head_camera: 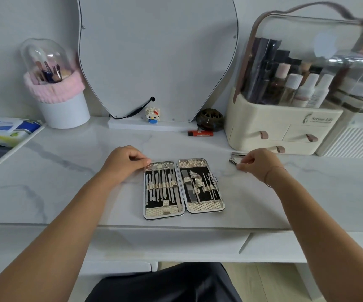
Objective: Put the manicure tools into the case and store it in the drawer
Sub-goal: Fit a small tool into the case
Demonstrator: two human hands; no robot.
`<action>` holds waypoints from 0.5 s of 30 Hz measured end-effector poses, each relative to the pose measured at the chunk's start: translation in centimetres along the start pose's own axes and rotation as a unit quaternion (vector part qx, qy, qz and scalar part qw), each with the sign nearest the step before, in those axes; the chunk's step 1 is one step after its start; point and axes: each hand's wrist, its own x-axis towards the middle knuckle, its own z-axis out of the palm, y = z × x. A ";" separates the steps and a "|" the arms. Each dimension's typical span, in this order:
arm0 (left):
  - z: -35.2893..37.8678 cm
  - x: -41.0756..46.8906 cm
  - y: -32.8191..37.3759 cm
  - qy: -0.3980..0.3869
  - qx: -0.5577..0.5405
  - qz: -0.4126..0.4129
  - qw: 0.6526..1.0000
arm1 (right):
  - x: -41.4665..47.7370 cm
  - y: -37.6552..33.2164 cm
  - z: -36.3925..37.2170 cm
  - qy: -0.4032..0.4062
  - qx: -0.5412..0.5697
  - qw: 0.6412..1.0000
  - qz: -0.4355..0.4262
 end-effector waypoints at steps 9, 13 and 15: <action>0.1 -0.1 0.1 0.014 -0.005 -0.007 1.000 | -1.6 -1.6 -0.1 0.011 0.033 0.999 -0.031; 0.0 -0.5 1.5 0.070 -0.008 0.033 0.997 | -3.3 -3.6 0.0 0.044 0.116 0.989 -0.078; 0.3 -1.3 4.0 0.058 -0.016 0.089 0.994 | -4.6 -5.5 0.2 0.010 0.156 0.981 -0.116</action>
